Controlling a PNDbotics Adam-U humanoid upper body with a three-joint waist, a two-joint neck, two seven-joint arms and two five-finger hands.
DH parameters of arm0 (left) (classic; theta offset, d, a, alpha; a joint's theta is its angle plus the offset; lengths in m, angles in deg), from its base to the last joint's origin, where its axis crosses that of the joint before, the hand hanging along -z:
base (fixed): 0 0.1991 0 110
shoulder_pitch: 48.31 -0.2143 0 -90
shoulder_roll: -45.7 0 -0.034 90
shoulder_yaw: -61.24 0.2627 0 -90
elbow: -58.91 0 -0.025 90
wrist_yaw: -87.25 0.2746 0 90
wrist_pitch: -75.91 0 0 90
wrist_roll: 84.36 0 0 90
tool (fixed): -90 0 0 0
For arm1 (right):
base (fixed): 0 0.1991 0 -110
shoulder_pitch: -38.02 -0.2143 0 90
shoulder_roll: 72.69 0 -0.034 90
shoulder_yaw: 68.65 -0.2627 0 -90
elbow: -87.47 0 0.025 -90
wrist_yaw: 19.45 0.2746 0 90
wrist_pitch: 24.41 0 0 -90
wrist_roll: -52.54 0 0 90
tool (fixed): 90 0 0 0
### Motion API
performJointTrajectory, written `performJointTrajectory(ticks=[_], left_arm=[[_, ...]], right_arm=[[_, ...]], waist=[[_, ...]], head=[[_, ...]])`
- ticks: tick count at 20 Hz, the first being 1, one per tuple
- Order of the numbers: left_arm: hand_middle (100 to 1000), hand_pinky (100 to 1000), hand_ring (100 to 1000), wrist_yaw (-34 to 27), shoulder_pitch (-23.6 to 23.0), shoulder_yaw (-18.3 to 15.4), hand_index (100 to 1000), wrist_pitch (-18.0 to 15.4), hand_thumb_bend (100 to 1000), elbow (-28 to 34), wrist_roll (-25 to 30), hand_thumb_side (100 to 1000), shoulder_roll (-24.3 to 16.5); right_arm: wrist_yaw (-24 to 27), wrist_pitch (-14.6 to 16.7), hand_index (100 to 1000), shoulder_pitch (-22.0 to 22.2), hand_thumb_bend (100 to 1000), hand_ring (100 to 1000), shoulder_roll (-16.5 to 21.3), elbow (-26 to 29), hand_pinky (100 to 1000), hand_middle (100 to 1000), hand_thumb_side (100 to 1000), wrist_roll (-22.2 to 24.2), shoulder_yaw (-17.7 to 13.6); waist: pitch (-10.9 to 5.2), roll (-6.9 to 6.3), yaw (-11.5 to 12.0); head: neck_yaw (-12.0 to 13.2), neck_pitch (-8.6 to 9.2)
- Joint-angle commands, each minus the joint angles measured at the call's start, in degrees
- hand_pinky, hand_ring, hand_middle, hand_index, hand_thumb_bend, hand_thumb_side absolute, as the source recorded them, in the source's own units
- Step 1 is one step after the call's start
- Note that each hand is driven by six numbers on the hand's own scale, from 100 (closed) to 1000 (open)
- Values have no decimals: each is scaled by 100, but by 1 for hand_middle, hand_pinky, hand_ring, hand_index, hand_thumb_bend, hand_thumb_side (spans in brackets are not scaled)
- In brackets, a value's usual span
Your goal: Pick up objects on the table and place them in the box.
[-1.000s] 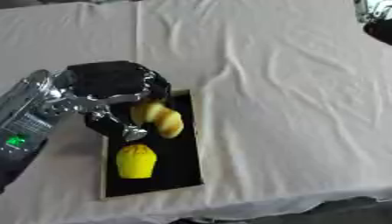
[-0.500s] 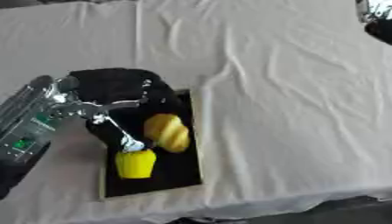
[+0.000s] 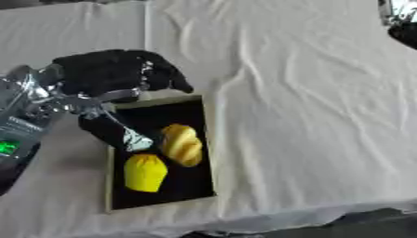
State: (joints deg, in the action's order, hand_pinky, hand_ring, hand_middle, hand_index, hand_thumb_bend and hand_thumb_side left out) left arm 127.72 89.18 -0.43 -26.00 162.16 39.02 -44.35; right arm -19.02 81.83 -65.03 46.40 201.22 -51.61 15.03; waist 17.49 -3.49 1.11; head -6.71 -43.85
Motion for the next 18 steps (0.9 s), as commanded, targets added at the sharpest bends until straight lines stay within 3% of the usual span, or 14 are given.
performJointTrajectory(ticks=[1, 4, 7, 11, 14, 18], left_arm=[[759, 870, 816, -567, -43, -549, 896, 222, 100, 596, -700, 224, -384], [746, 857, 801, -998, -482, -1228, 885, 568, 100, 919, -1513, 187, -757], [736, 840, 788, -1060, -979, -2167, 878, 1067, 100, 1078, -2523, 187, -986], [730, 818, 779, -1268, -1304, -3169, 885, 1600, 100, 1131, -4190, 380, -929], [729, 813, 778, -1687, -1365, -3574, 890, 1606, 100, 1134, -5276, 416, -801], [725, 811, 777, -2077, -1470, -3868, 889, 1288, 100, 1134, -6231, 417, -692]], right_arm=[[17, 12, 829, -10, 100, 847, 101, 84, 962, 624, 408, -56, -106], [21, 52, 830, 7, 100, 846, 100, 84, 961, 625, 401, -99, -141], [27, 103, 830, 19, 100, 845, 79, 84, 961, 626, 401, -158, -183], [82, 160, 830, 5, 100, 845, 30, 84, 963, 625, 420, -209, -195], [165, 249, 830, -38, 100, 845, -22, 84, 964, 627, 460, -259, -185], [316, 465, 831, -107, 100, 846, -79, 84, 964, 632, 470, -322, -164]], waist=[[-124, 39, 5], [-98, 49, 12], [-64, 71, 35], [-25, 123, 44], [6, 166, 35], [65, 200, 40]], head=[[-11, -27], [-19, -15], [-48, 16], [-43, 56], [-10, 97], [79, 184]])
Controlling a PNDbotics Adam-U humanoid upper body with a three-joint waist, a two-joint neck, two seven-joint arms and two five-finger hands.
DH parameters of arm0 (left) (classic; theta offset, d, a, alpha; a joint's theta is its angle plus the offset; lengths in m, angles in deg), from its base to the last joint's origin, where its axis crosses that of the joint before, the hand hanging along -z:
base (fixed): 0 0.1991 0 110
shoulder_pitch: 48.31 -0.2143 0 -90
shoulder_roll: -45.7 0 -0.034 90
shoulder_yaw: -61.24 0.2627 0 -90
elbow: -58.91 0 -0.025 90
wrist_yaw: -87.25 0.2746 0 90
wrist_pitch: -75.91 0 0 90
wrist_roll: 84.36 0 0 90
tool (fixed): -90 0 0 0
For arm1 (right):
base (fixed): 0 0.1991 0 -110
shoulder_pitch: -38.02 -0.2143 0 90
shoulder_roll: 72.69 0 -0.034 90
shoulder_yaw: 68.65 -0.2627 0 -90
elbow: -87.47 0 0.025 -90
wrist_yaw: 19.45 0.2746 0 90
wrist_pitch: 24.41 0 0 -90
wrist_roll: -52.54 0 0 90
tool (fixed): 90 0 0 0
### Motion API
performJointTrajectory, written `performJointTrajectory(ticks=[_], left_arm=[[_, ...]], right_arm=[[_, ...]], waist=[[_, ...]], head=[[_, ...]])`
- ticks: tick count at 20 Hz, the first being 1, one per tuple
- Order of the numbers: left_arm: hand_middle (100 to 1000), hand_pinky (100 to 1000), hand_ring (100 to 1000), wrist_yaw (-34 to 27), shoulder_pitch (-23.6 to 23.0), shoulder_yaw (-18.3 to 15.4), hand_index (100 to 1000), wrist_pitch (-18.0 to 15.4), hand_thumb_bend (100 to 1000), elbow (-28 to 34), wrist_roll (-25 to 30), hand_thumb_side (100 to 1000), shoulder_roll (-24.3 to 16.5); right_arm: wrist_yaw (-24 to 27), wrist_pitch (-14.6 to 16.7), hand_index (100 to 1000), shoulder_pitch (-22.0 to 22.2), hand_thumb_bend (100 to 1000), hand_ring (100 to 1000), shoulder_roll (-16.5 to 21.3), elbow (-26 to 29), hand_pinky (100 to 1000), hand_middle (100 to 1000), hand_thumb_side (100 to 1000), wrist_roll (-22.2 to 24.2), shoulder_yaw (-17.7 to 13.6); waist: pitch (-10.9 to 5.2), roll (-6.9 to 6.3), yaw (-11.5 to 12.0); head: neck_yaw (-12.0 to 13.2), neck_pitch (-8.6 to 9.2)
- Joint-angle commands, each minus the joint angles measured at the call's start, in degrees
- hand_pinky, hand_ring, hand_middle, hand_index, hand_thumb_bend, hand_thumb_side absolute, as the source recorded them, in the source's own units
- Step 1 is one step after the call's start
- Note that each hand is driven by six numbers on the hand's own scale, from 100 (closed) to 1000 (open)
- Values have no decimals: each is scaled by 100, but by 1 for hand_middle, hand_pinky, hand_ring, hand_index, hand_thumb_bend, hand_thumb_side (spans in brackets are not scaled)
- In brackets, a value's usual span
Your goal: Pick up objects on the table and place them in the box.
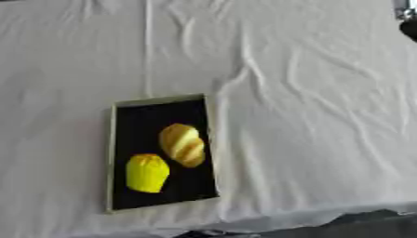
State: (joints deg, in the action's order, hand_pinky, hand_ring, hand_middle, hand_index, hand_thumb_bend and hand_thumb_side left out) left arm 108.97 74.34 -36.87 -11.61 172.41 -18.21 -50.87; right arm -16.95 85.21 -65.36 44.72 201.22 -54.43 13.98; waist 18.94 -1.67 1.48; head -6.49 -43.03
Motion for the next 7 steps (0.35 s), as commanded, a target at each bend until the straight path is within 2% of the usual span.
performJointTrajectory(ticks=[1, 7], left_arm=[[725, 811, 777, -242, -22, -267, 890, -232, 100, 109, -648, 413, -15], [724, 810, 776, -389, -251, -423, 893, -765, 100, 109, -1098, 412, 186]], right_arm=[[143, 180, 832, -85, 100, 846, 71, 84, 965, 633, 470, -50, -56], [367, 455, 832, -104, 100, 846, -47, 84, 967, 633, 470, -69, -51]], waist=[[-62, 23, 6], [34, 72, 20]], head=[[77, 126], [129, 249]])
